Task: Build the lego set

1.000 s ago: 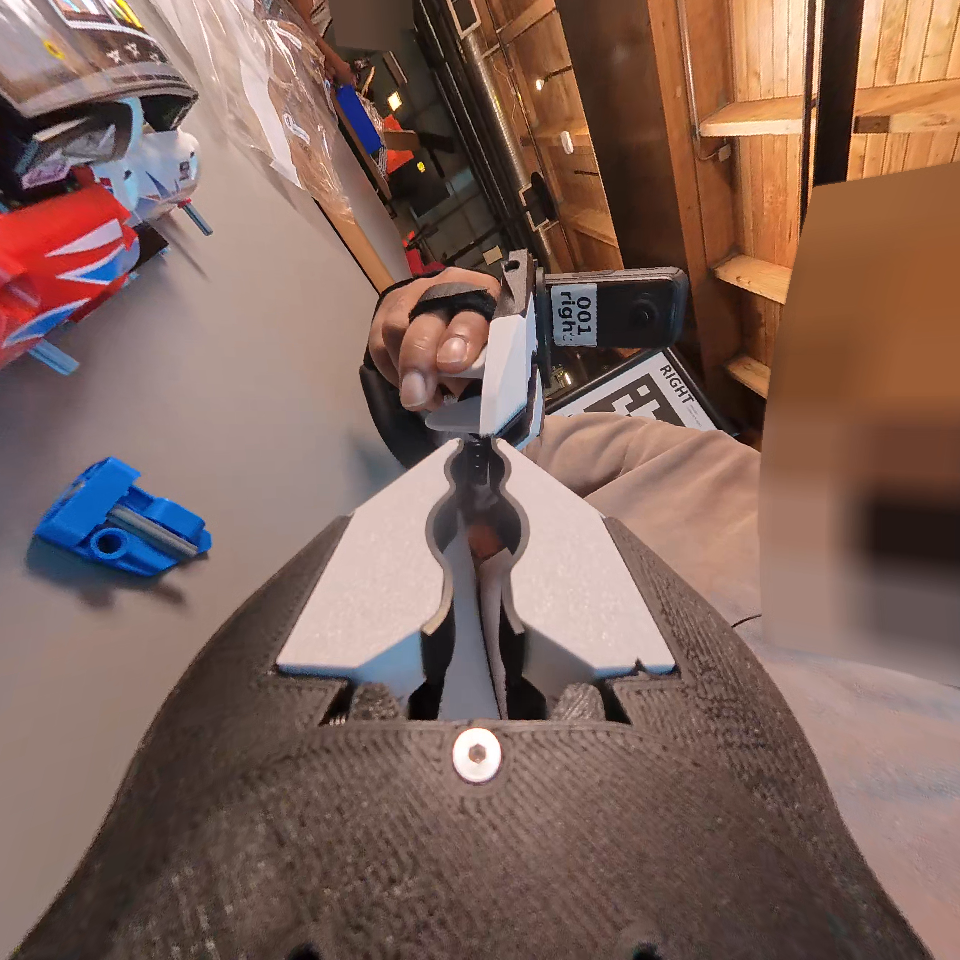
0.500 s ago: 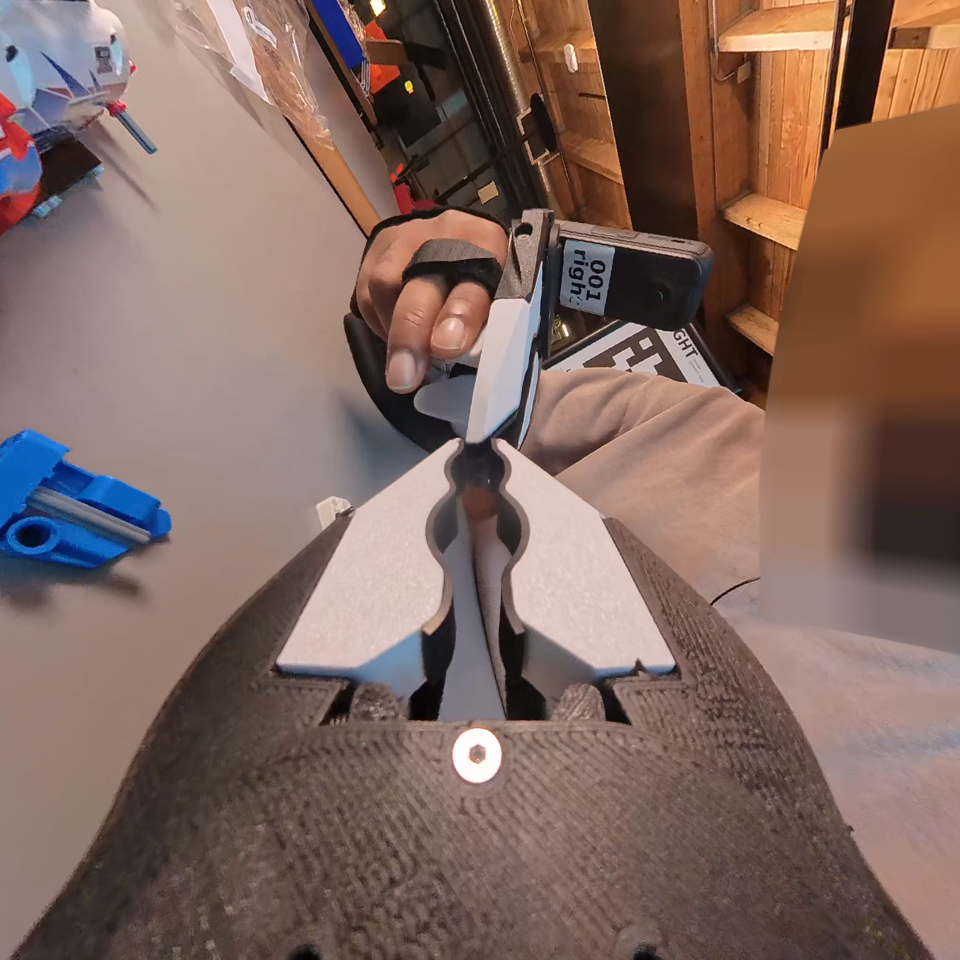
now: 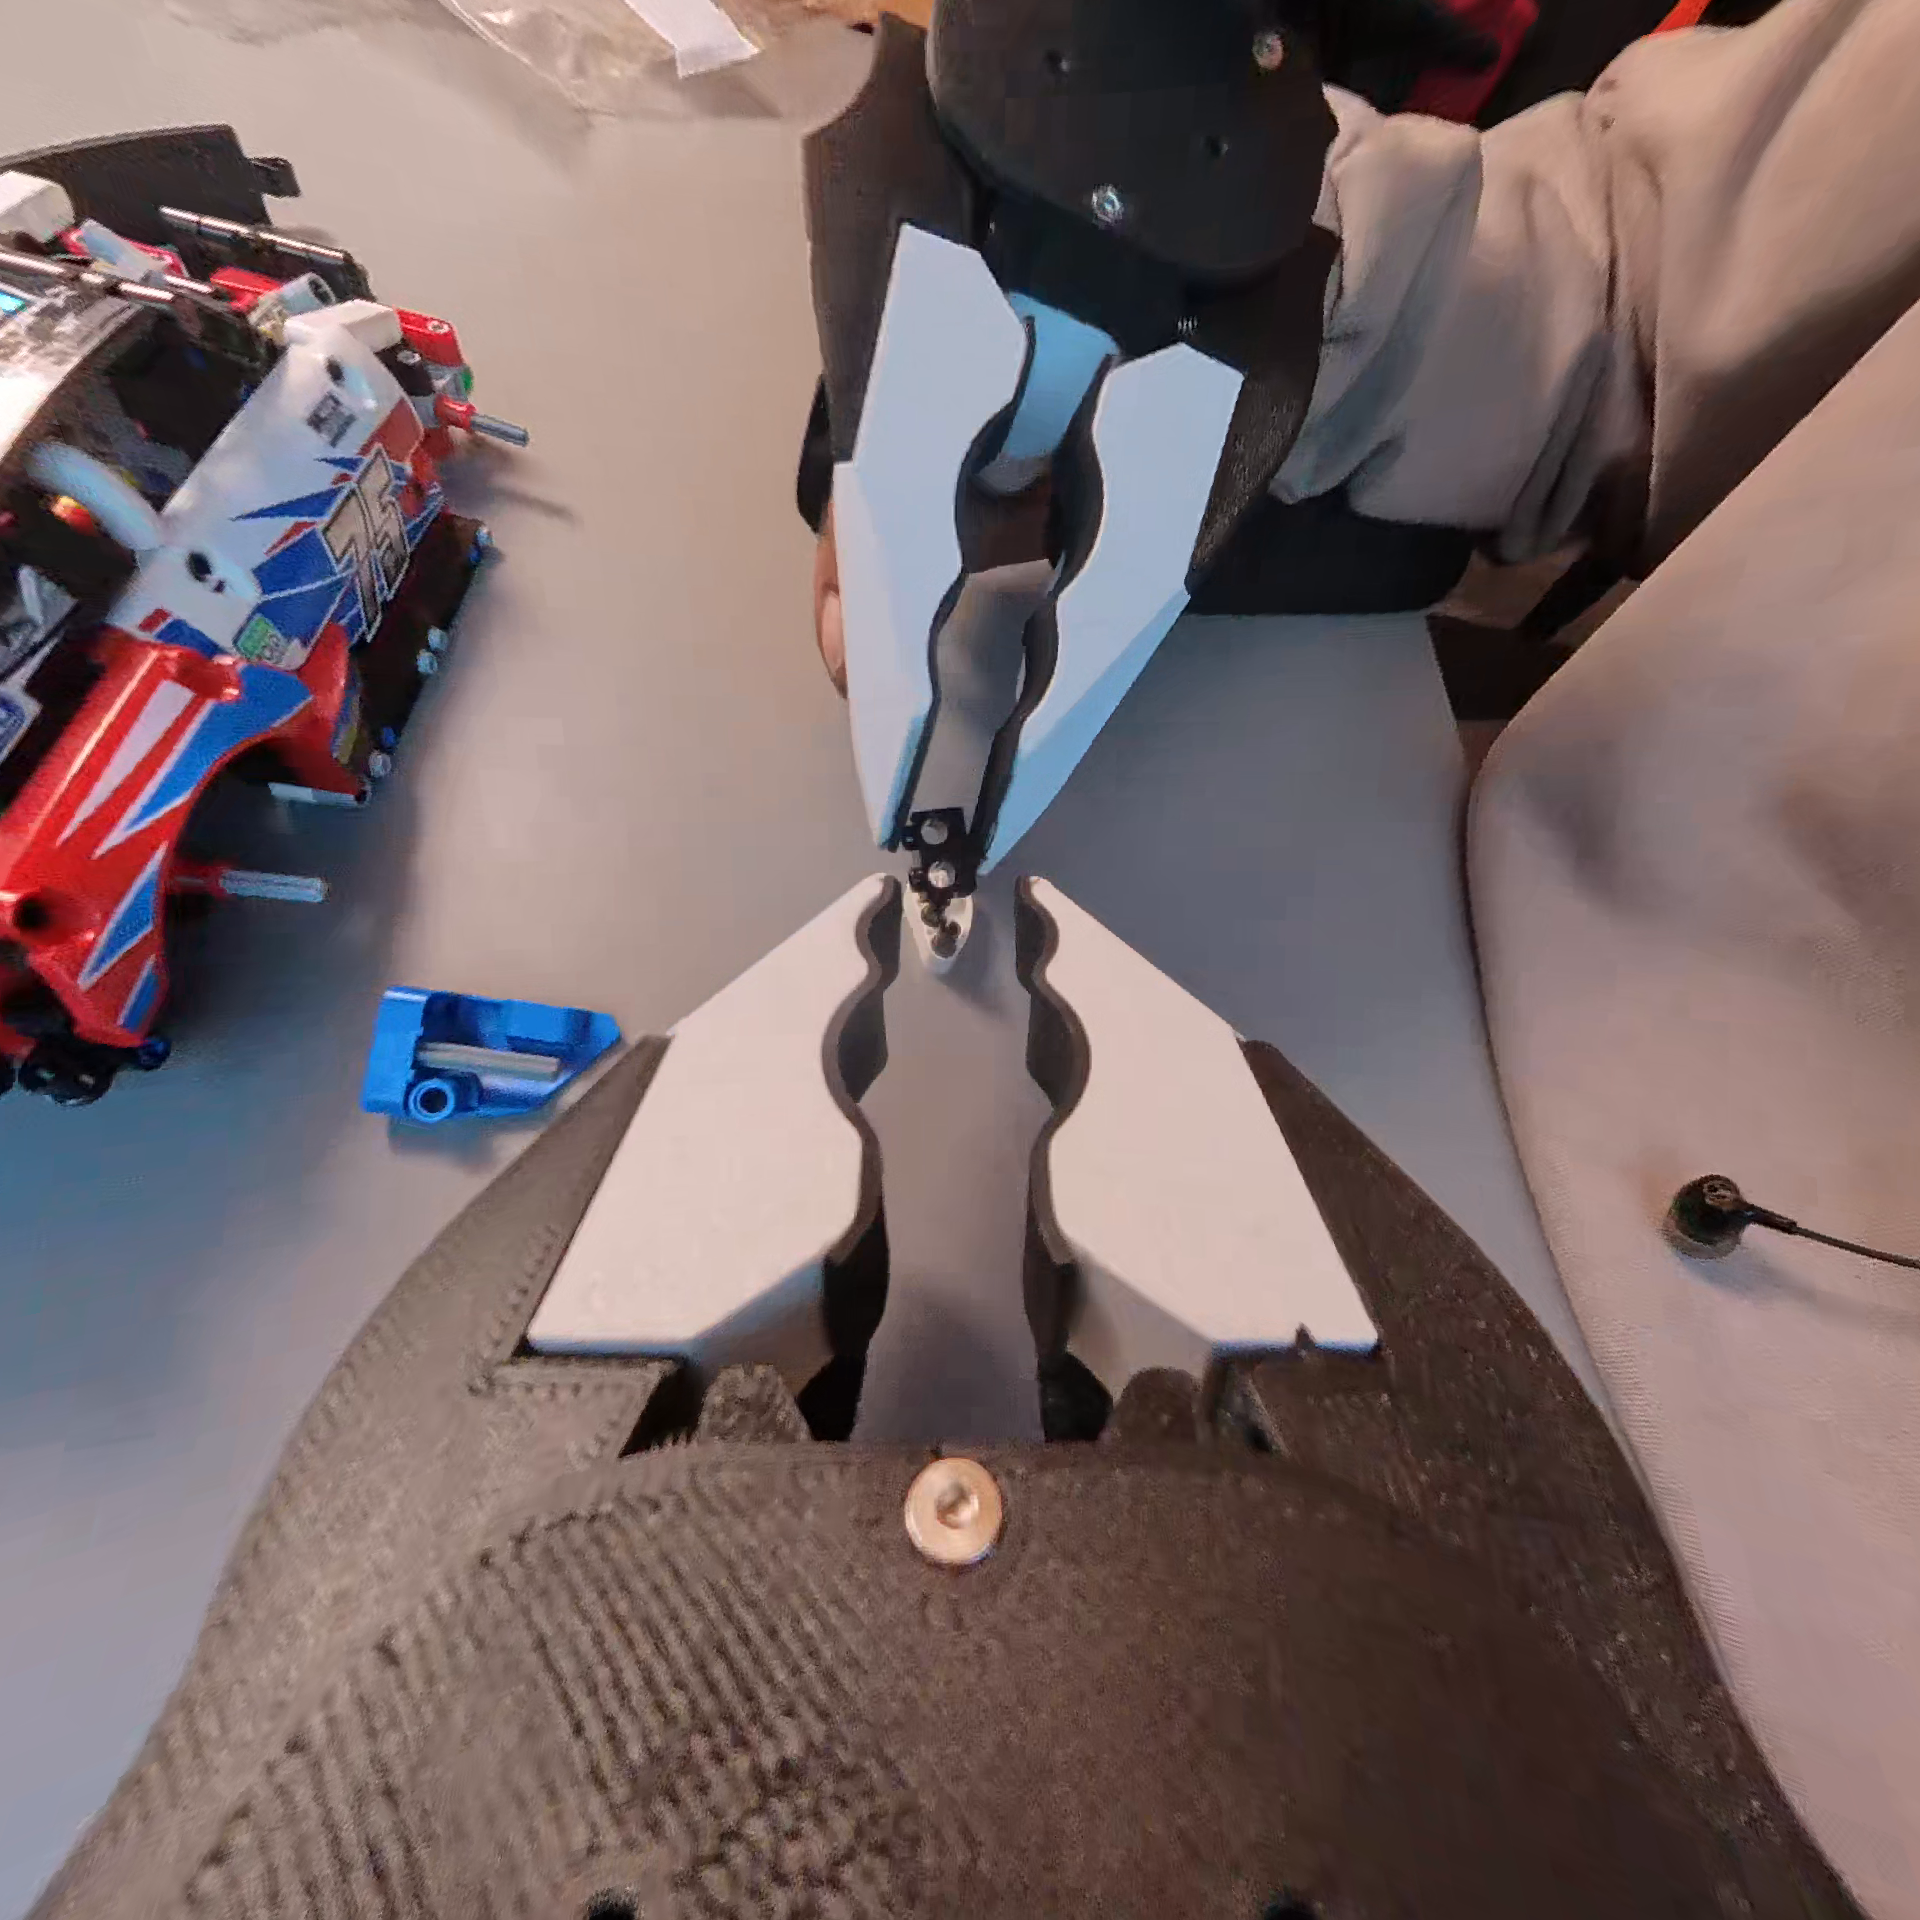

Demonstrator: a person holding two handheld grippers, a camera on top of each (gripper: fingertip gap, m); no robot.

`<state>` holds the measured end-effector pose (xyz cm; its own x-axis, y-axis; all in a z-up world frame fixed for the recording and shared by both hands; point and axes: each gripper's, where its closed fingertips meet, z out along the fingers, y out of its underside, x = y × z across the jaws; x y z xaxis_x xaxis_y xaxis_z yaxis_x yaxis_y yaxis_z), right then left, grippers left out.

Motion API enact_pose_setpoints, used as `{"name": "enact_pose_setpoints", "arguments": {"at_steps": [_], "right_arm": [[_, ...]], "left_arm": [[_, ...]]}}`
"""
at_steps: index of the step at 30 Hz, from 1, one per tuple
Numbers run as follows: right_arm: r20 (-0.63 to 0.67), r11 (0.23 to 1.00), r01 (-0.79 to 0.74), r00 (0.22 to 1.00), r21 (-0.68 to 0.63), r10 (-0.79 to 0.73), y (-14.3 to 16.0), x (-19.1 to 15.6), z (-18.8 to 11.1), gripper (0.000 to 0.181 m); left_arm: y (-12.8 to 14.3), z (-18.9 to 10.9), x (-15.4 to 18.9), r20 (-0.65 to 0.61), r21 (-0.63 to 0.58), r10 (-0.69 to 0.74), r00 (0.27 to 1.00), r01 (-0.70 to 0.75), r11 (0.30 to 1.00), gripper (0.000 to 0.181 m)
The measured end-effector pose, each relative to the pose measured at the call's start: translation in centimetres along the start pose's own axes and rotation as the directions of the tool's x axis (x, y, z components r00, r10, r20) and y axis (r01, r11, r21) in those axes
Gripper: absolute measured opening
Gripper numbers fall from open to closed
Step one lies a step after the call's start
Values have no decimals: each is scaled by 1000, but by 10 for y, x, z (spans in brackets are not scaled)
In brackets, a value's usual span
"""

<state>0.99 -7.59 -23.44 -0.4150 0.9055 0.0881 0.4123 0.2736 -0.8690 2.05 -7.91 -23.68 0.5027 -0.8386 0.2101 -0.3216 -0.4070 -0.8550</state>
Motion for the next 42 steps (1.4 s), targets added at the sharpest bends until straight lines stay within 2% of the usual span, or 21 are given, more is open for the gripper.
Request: {"name": "enact_pose_setpoints", "arguments": {"at_steps": [4, 11, 14, 27, 32, 42], "right_arm": [[34, 1000, -13, 999, -5, 14, 5, -3, 1, 10], [44, 991, 104, 994, -85, -101, 21, -7, 2, 9], [57, 990, 107, 993, -96, -102, 23, -9, 1, 9], [75, 988, 92, 994, -126, -83, 28, -10, 4, 9], [75, 987, 89, 994, -132, -80, 29, -9, 4, 9], [76, 986, 89, 994, -141, -79, 29, -8, 5, 8]], "left_arm": [[5, 5, -1, 42, -35, 59, 997, -58, 998, 10], [15, 13, -1, 95, -134, 127, 987, -113, 985, 9], [18, 16, 0, 111, -158, 134, 985, -115, 981, 9], [23, 19, -1, 127, -182, 132, 983, -108, 977, 10], [19, 17, 1, 119, -160, 124, 985, -104, 982, 15], [19, 18, -2, 149, -164, 92, 984, -67, 984, 9]]}}
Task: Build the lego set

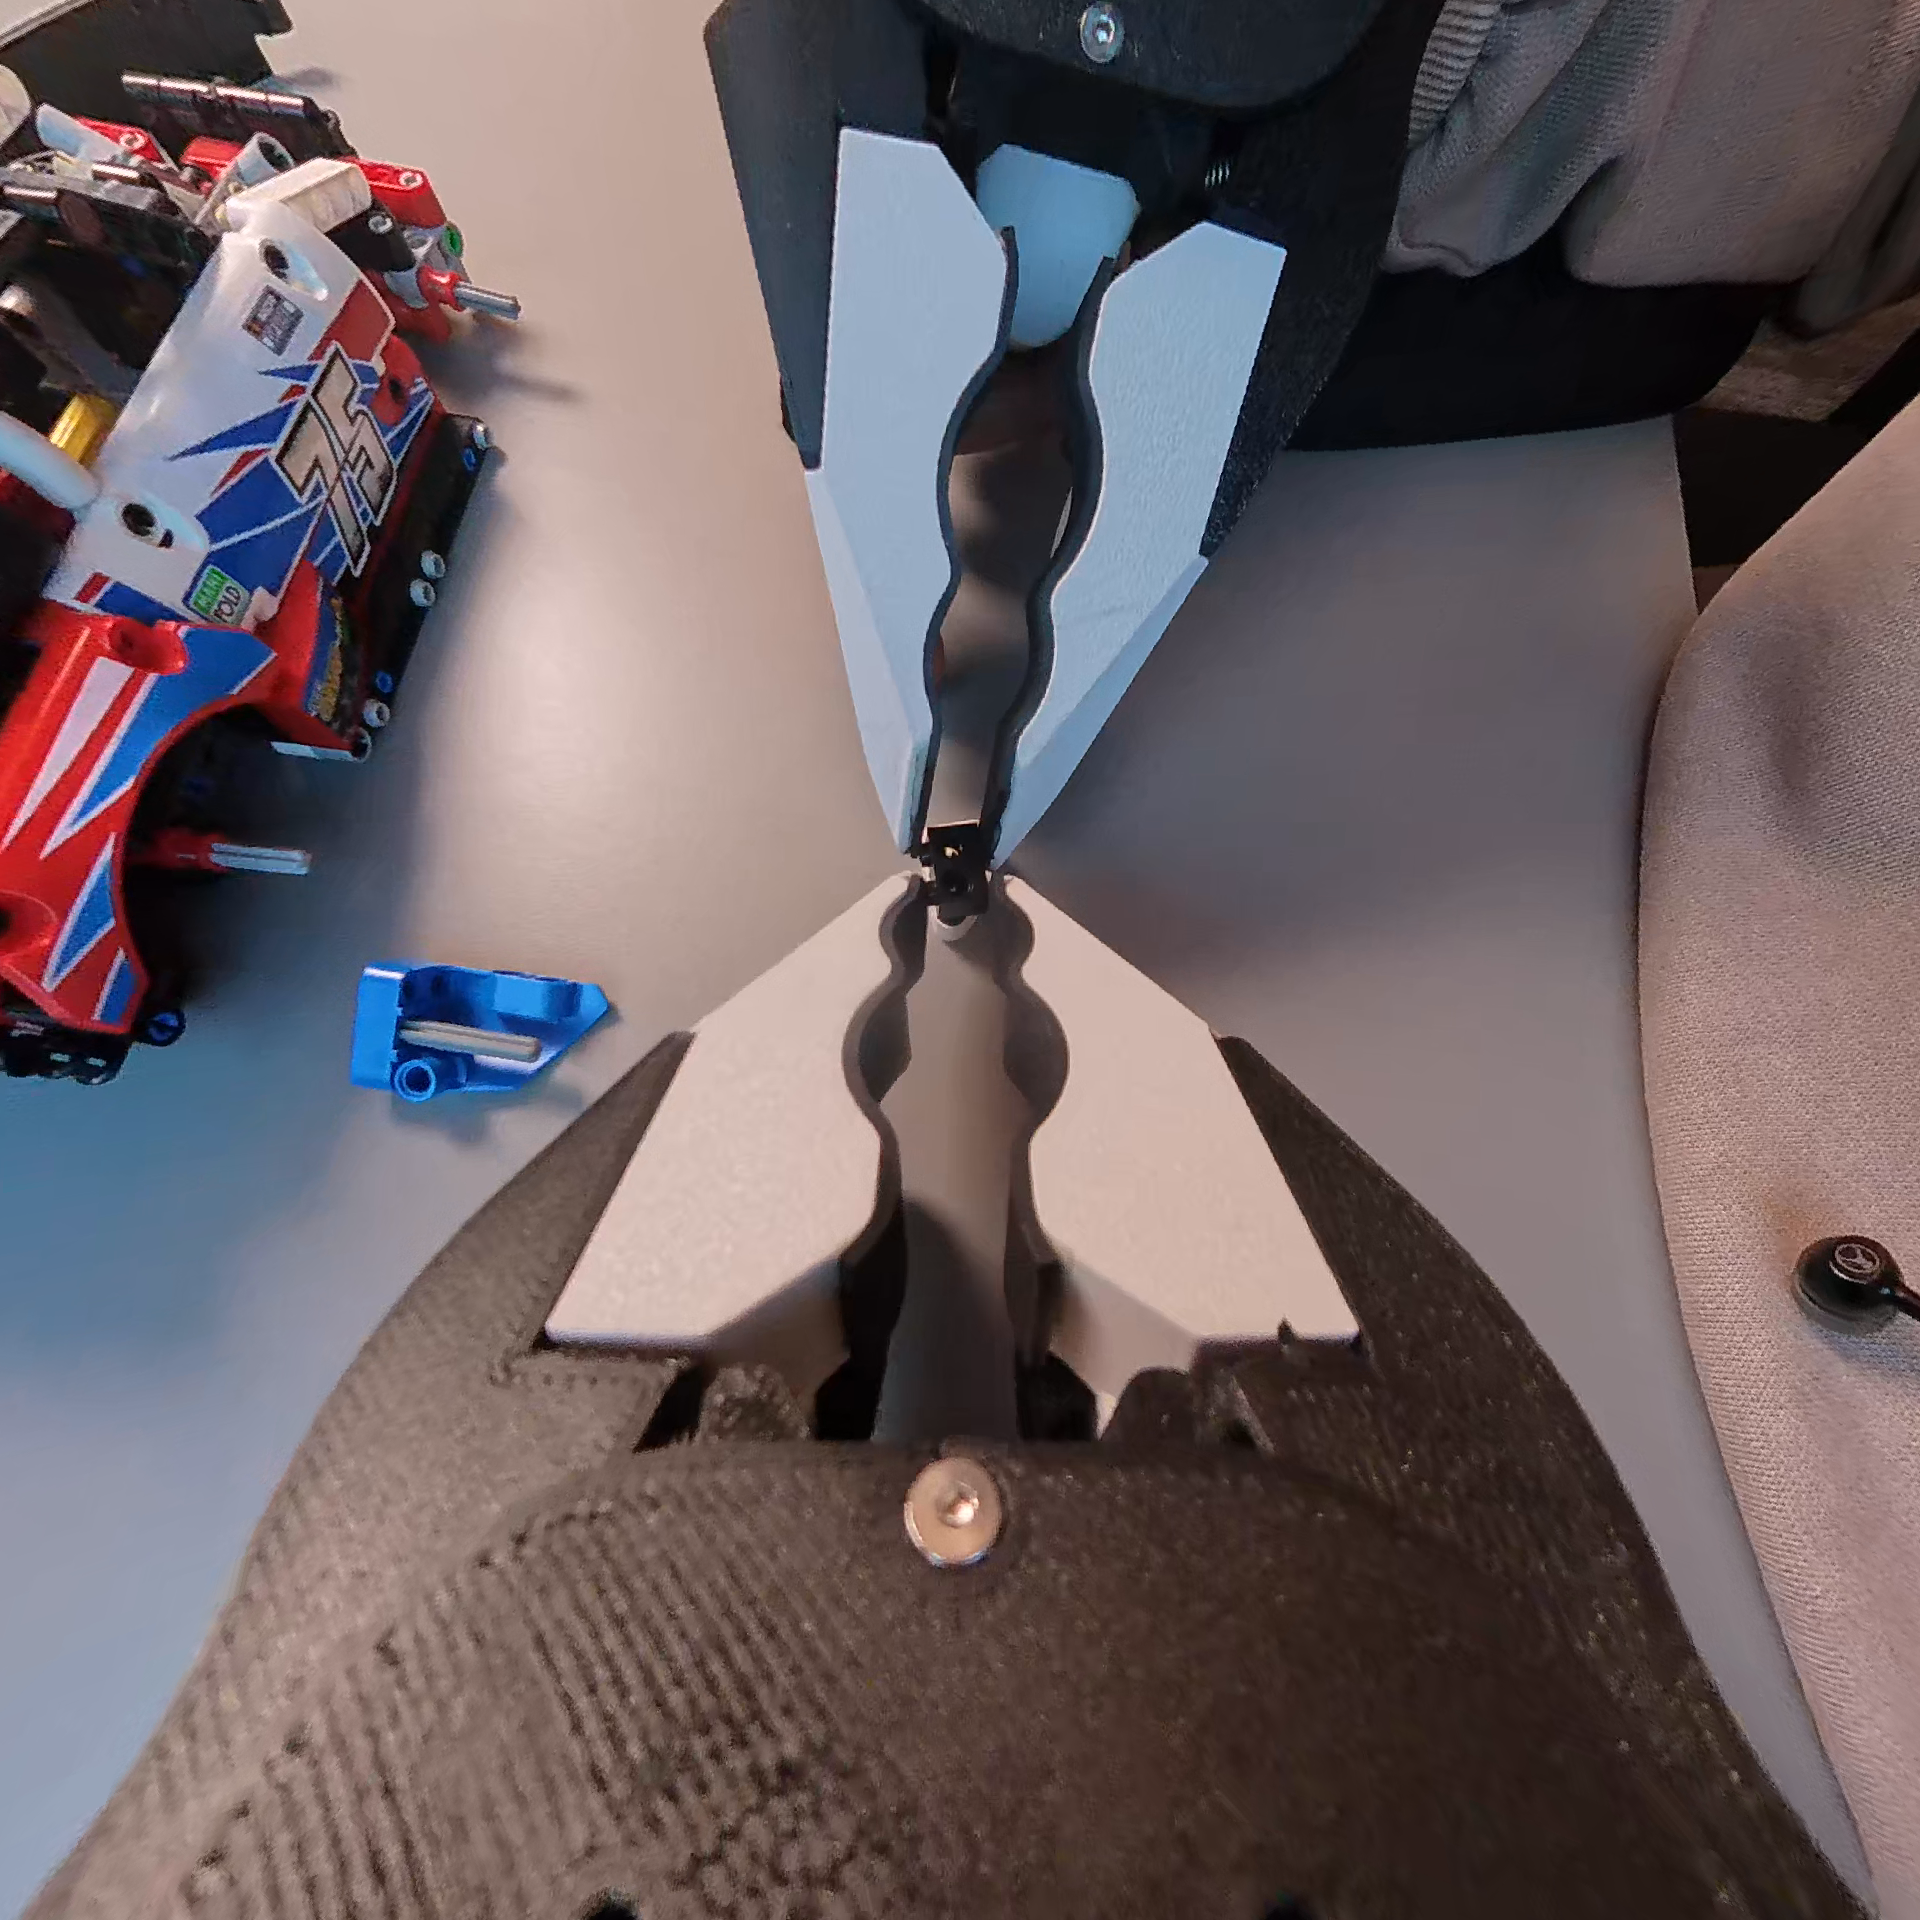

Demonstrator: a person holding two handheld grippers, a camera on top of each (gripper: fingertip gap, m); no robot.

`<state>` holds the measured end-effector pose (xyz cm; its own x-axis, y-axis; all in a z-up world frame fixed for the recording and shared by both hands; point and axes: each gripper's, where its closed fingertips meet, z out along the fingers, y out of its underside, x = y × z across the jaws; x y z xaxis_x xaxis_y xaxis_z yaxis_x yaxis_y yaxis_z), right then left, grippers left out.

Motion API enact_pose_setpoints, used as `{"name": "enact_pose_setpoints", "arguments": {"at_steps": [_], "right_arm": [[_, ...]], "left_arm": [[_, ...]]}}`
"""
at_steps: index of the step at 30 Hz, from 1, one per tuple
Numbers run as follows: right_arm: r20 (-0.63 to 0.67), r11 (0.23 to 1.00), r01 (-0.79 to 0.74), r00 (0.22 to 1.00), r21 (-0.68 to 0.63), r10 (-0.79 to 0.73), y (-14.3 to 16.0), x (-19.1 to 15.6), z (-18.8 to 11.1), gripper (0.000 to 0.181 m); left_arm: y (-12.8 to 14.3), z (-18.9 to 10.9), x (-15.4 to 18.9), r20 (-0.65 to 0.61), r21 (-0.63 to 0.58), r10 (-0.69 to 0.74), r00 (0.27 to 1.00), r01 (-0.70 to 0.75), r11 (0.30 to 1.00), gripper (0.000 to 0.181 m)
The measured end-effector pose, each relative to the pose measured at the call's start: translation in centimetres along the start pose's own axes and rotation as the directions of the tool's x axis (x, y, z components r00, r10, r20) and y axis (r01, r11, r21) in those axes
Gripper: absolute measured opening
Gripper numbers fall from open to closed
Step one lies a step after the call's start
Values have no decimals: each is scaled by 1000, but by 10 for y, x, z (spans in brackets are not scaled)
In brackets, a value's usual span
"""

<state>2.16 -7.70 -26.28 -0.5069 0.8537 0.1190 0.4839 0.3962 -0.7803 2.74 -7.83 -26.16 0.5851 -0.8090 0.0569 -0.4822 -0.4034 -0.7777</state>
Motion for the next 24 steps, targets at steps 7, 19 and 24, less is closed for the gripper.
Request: {"name": "enact_pose_setpoints", "arguments": {"at_steps": [7, 19, 24], "right_arm": [[2, 1000, -2, 1000, -24, 2, 0, 0, 1, 8], [15, 997, -68, 998, -38, 69, 1, 0, 1, 8], [18, 997, -72, 997, -30, 73, 1, -1, 1, 8]], "left_arm": [[2, 0, 0, 4, -31, -11, 1000, 12, 999, 9], [2, -1, 0, -50, -33, -106, 993, 105, 994, 9], [2, -1, 0, -59, -25, -118, 991, 117, 993, 10]]}}
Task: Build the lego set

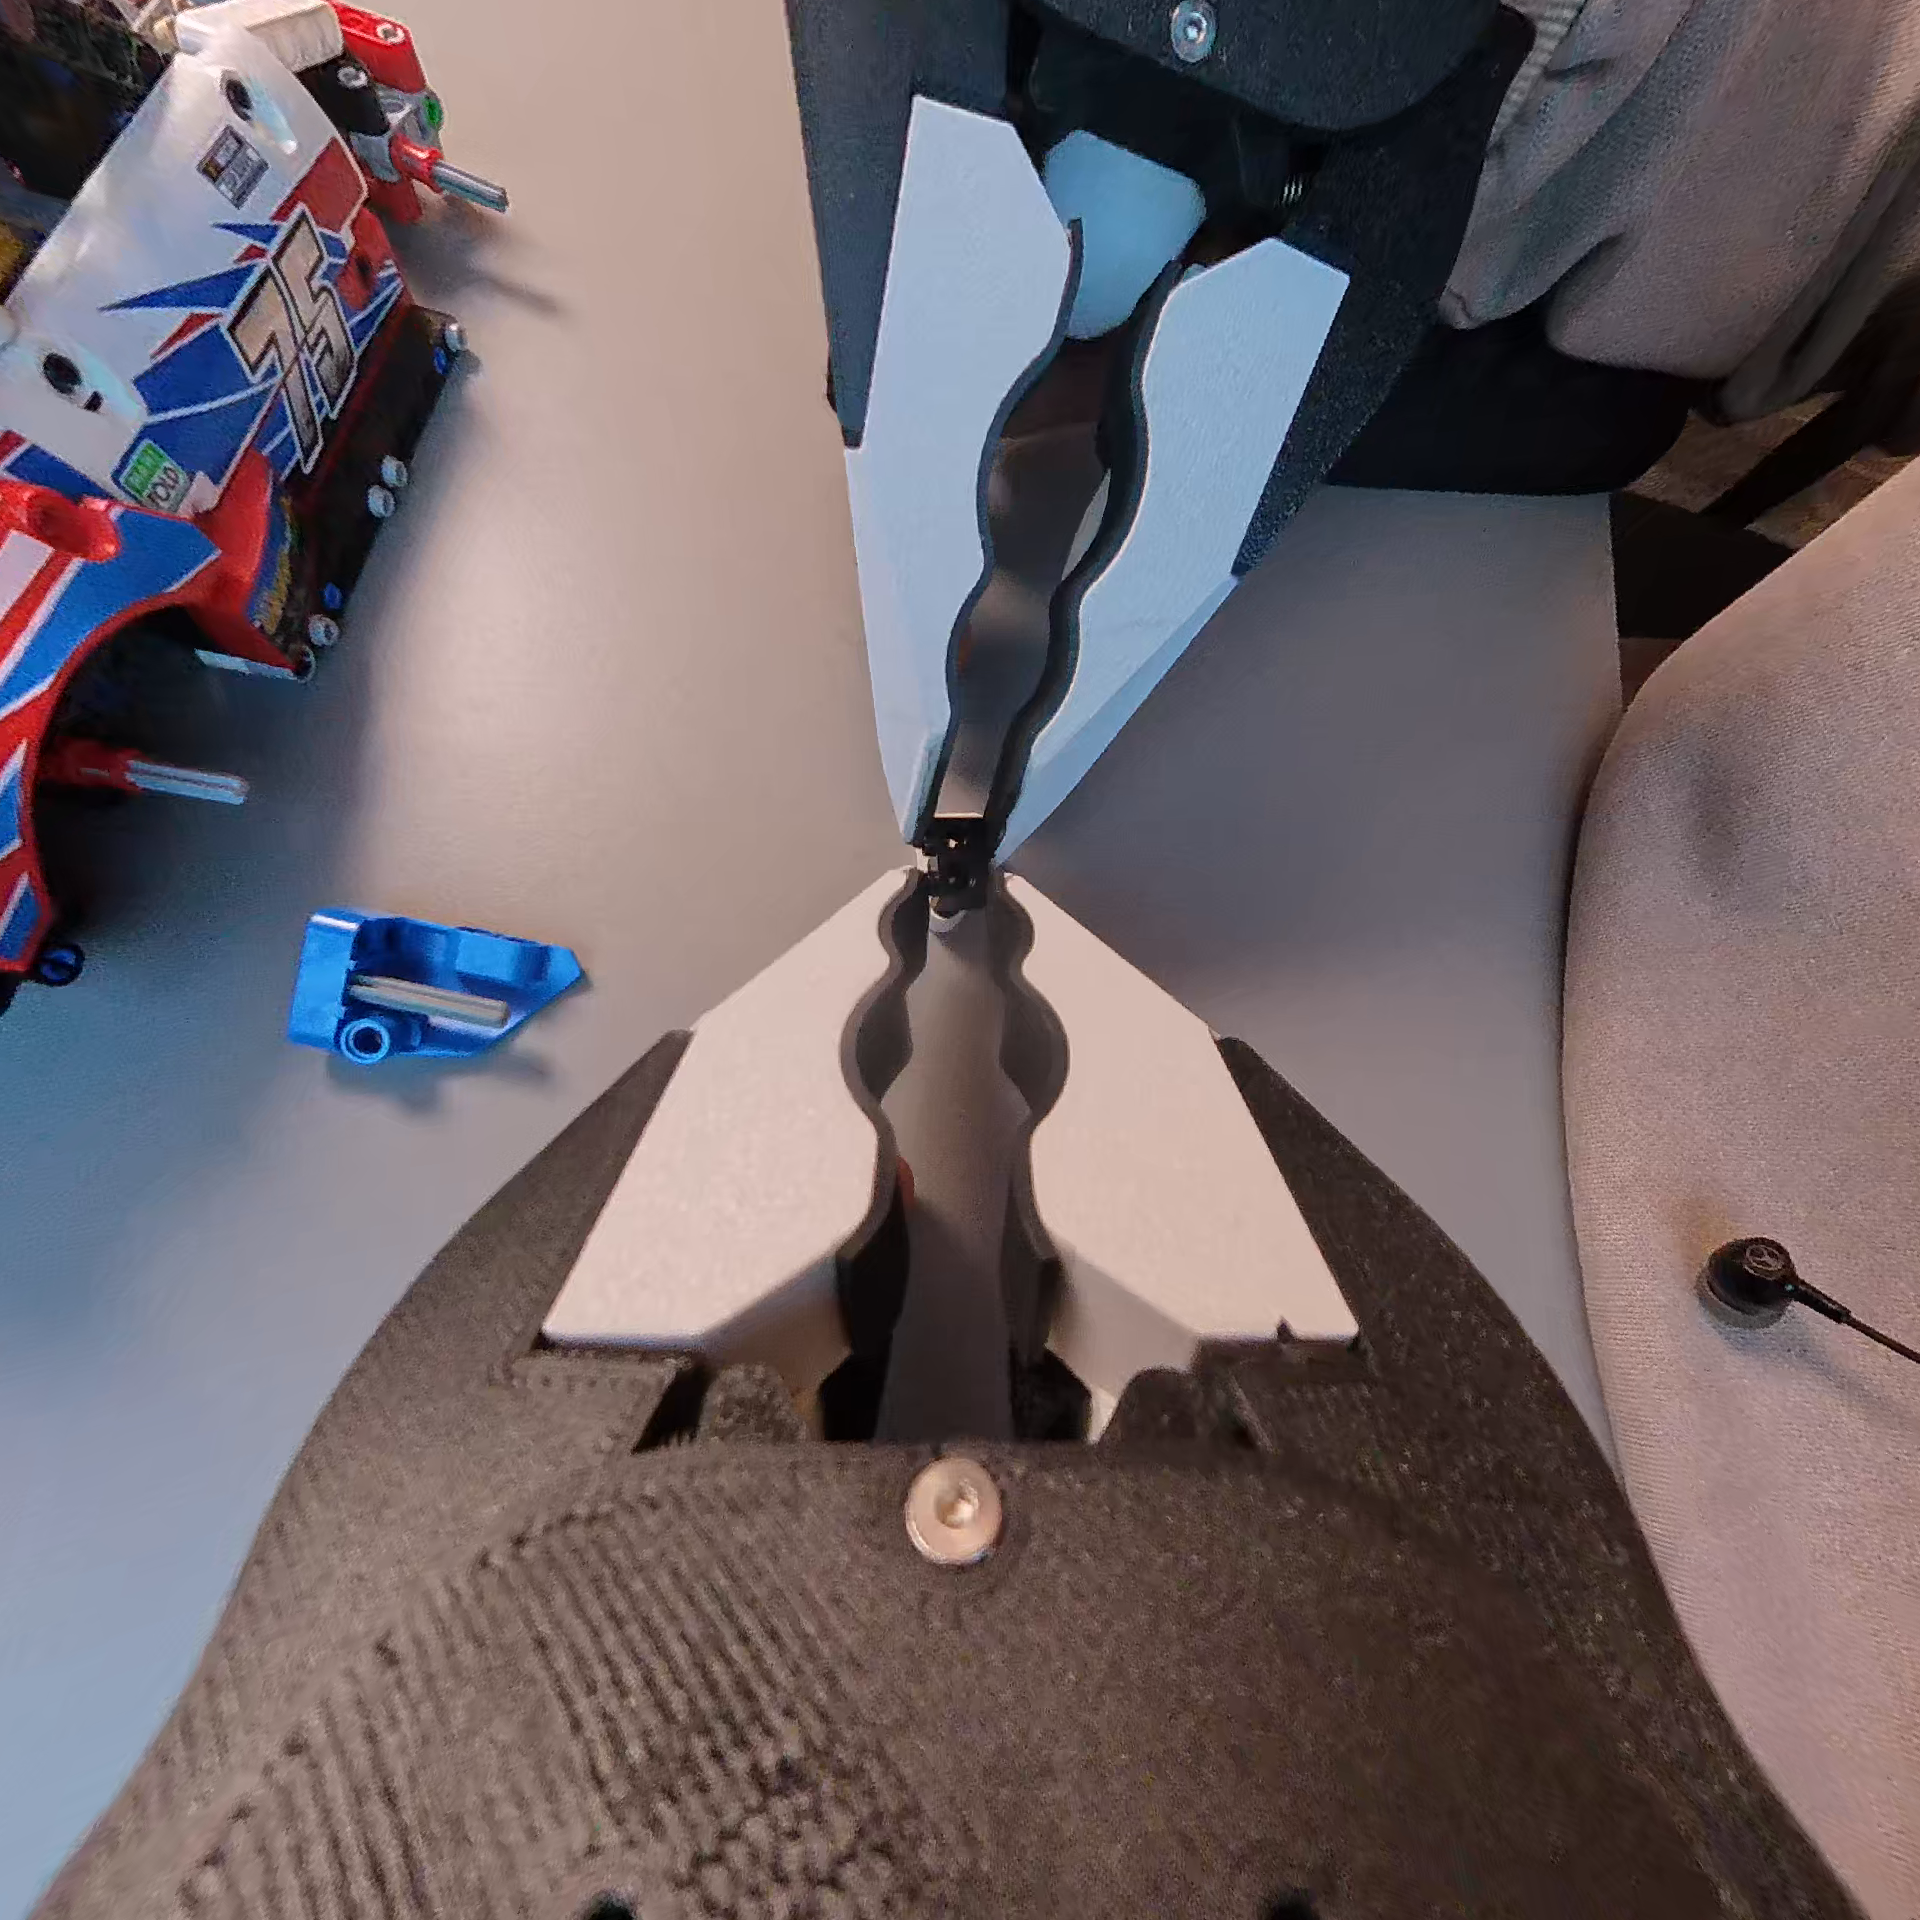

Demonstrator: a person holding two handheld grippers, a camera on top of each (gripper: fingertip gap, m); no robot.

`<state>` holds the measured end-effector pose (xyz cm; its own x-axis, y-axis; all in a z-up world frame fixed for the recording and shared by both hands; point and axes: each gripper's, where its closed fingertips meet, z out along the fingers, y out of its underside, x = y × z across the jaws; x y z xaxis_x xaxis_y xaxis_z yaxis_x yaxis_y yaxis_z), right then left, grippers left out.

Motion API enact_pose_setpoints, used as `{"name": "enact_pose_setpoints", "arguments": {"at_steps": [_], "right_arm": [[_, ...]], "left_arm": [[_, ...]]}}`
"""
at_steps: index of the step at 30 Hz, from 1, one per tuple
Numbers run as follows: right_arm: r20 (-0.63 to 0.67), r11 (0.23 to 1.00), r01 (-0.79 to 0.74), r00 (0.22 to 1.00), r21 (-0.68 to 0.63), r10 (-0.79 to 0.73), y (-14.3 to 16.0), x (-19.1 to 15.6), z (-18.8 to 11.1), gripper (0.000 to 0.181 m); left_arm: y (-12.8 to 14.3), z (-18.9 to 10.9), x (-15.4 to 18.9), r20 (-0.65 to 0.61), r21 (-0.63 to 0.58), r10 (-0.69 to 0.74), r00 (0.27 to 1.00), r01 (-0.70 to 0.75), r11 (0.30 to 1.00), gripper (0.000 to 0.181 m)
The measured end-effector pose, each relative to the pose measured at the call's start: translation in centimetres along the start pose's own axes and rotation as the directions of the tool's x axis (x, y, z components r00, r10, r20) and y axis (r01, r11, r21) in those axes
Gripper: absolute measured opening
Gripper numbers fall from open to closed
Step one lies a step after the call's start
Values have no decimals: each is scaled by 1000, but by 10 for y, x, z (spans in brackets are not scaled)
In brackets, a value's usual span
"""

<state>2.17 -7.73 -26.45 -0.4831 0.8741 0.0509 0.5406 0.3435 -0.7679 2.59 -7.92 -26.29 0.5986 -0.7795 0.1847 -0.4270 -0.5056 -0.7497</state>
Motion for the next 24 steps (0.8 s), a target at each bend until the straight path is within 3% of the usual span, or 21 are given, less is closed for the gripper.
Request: {"name": "enact_pose_setpoints", "arguments": {"at_steps": [6, 24], "right_arm": [[4, 1000, 13, 1000, 25, -13, -1, 0, 0, 8], [46, 999, 20, 999, 39, -22, -2, 1, 1, 8]], "left_arm": [[0, 0, 0, 95, -29, 86, 992, -83, 996, 9], [-1, -1, -1, 101, -7, 51, 994, -51, 999, 9]]}}
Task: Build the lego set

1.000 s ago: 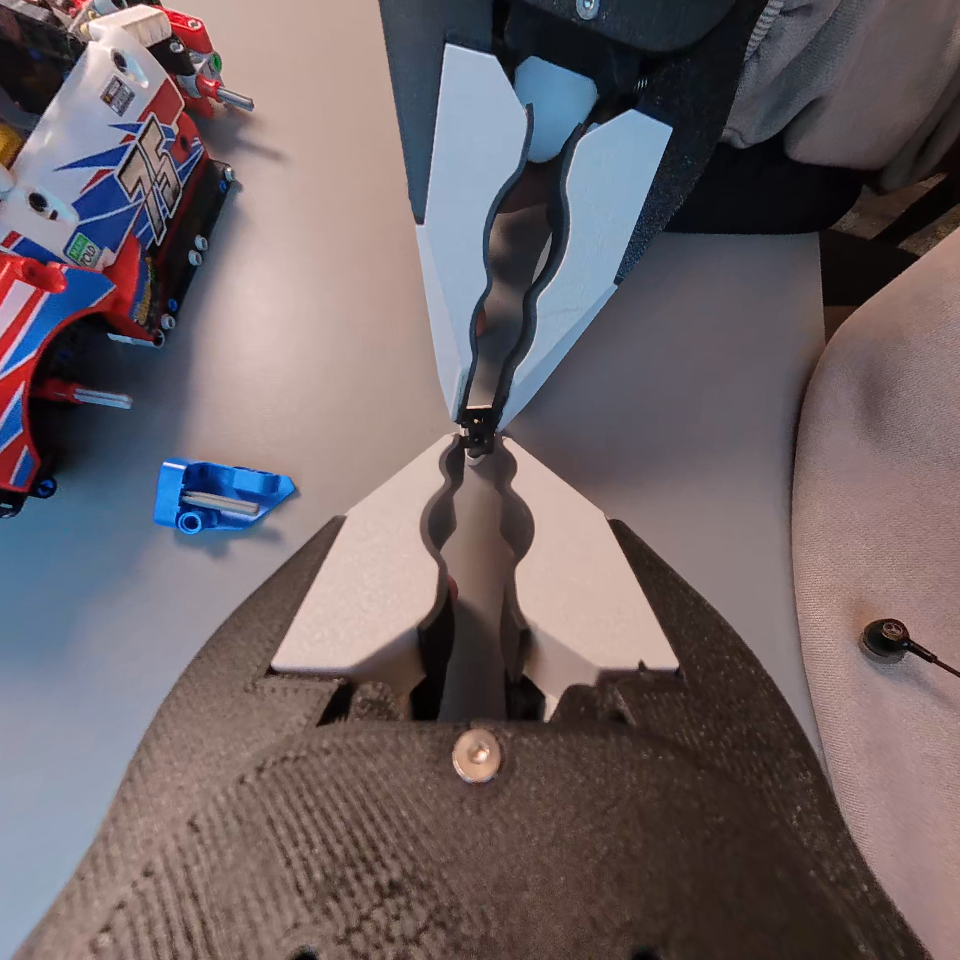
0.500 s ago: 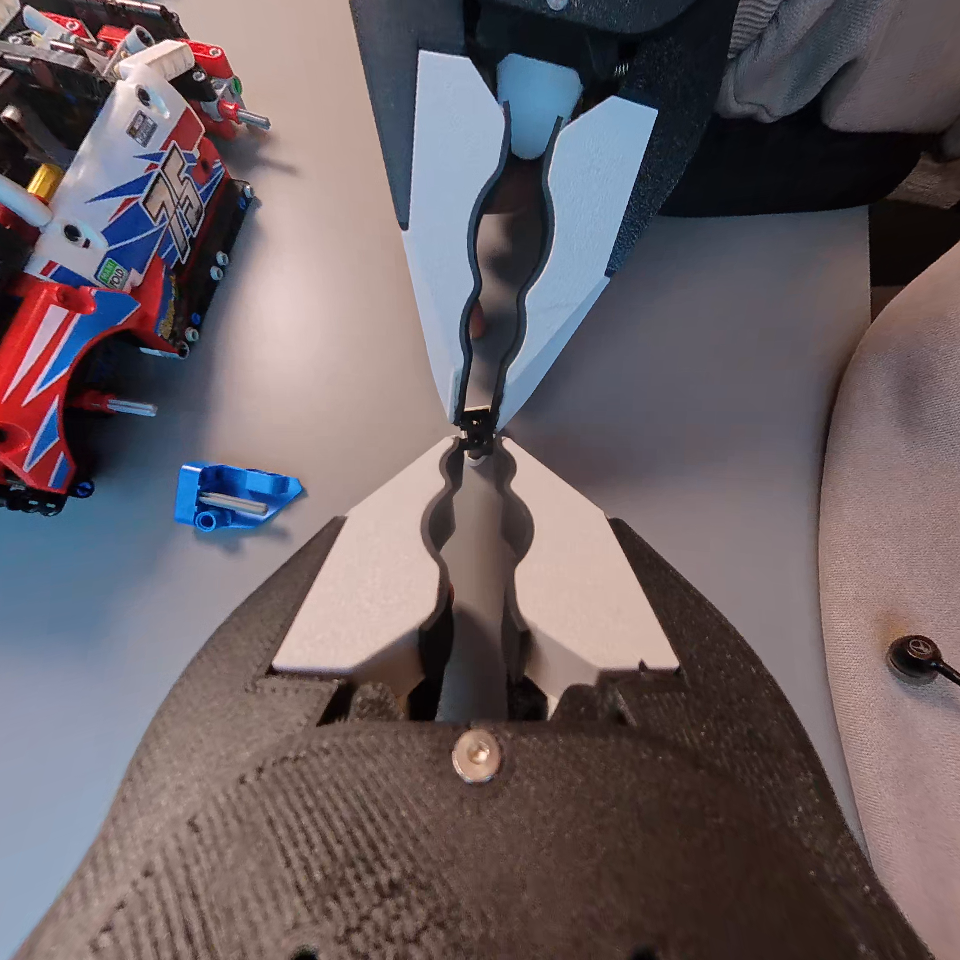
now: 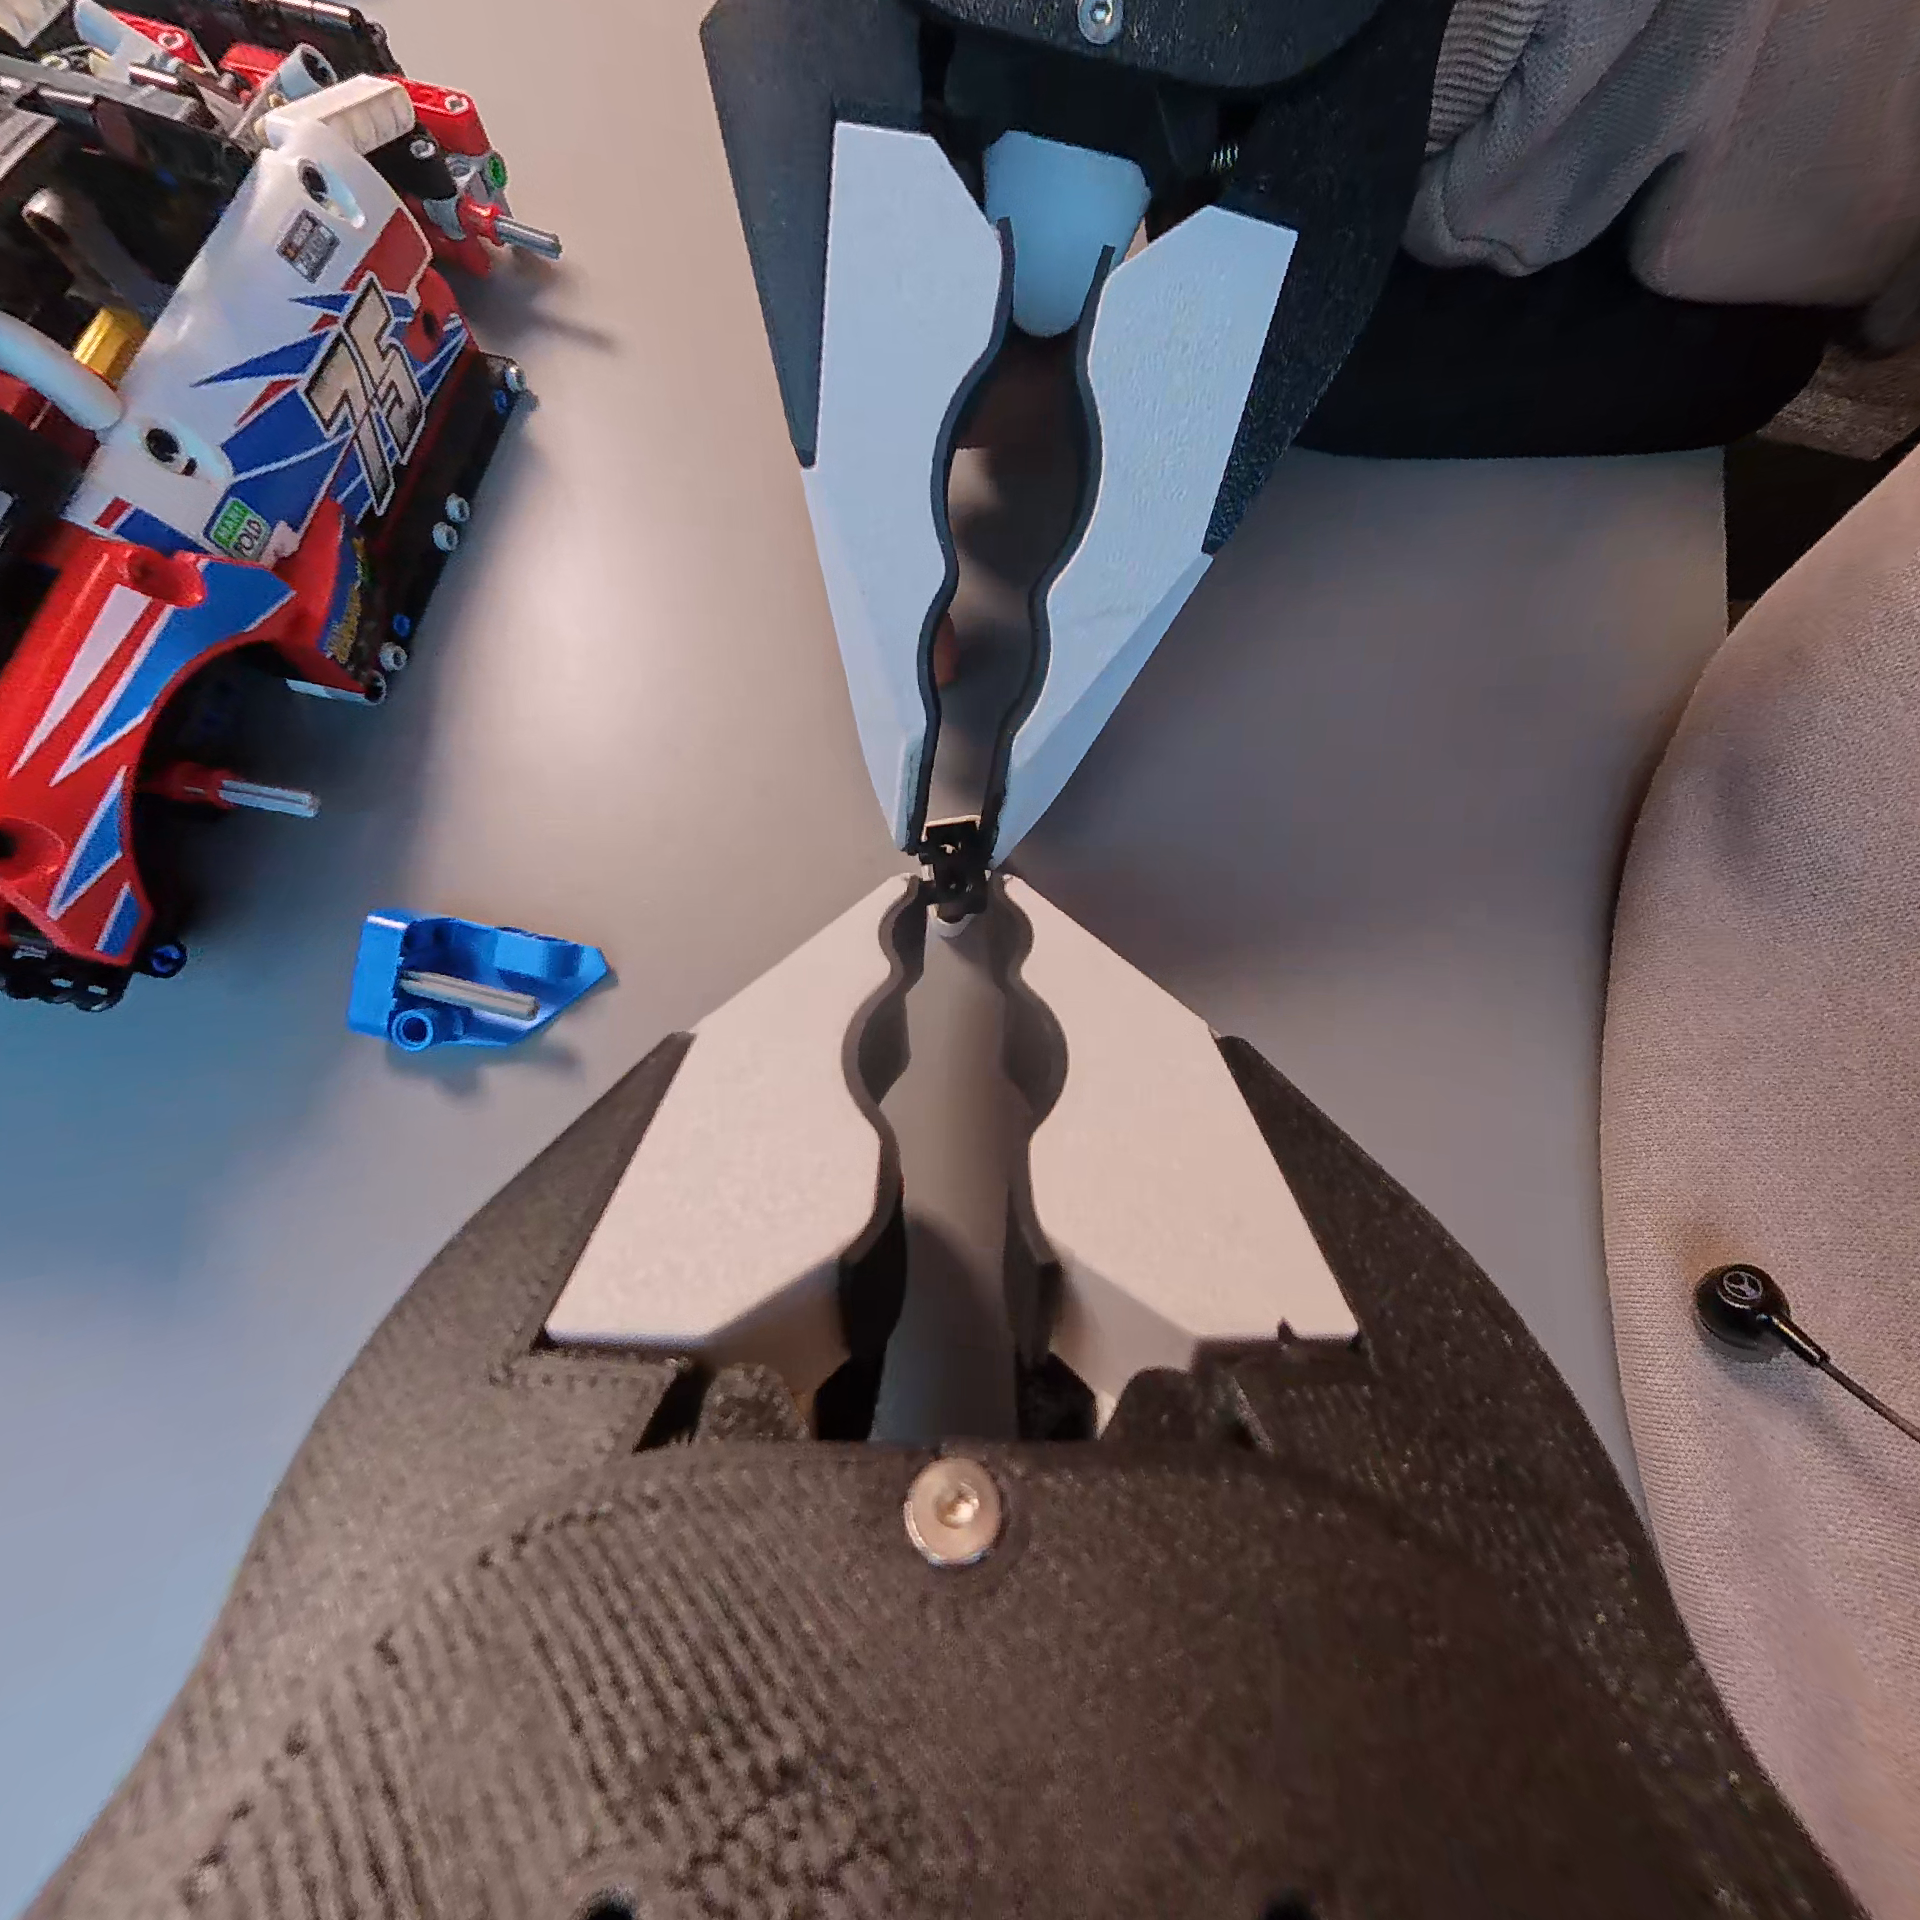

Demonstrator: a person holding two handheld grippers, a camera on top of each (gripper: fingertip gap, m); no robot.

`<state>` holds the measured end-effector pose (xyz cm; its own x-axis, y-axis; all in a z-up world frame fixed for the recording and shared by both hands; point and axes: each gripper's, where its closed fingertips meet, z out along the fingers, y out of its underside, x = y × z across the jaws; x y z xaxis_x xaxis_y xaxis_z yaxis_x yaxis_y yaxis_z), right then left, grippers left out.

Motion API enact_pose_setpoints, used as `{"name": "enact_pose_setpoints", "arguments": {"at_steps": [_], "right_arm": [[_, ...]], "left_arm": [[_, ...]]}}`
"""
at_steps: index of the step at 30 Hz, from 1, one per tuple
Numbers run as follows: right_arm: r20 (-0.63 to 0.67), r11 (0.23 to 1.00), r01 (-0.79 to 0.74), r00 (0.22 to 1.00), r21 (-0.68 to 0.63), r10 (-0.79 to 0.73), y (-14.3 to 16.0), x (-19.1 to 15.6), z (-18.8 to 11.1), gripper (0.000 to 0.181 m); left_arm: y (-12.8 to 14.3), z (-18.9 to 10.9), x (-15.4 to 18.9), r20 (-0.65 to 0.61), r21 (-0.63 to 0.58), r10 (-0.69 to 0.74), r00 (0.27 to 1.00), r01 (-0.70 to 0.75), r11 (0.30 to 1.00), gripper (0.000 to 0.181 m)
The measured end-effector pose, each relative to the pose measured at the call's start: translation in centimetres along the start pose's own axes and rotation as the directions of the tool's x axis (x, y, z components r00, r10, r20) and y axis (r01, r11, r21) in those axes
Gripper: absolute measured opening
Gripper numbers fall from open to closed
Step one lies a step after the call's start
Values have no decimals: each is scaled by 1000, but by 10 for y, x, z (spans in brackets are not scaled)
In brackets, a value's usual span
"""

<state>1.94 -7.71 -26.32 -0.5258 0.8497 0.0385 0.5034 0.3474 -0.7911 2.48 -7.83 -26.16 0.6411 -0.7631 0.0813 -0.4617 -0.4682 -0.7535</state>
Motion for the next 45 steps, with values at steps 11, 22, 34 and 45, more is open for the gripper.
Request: {"name": "enact_pose_setpoints", "arguments": {"at_steps": [11, 22, 34, 45], "right_arm": [[13, 1000, 4, 1000, 0, -4, -1, 2, 0, 9], [31, 1000, 1, 1000, -5, -1, 0, 0, 0, 8], [-84, 997, -73, 994, -29, 71, 5, 1, -4, 8], [-251, 966, -245, 943, -82, 217, 21, -7, -25, 8]], "left_arm": [[-1, -2, -2, 20, 0, 3, 1000, -3, 1000, 9], [1, 0, 0, 15, -5, 6, 1000, -6, 1000, 10], [-2, 4, 0, -16, 1, 54, 998, -54, 999, 10], [-17, 23, 12, -233, 5, 184, 955, -188, 982, 10]]}}
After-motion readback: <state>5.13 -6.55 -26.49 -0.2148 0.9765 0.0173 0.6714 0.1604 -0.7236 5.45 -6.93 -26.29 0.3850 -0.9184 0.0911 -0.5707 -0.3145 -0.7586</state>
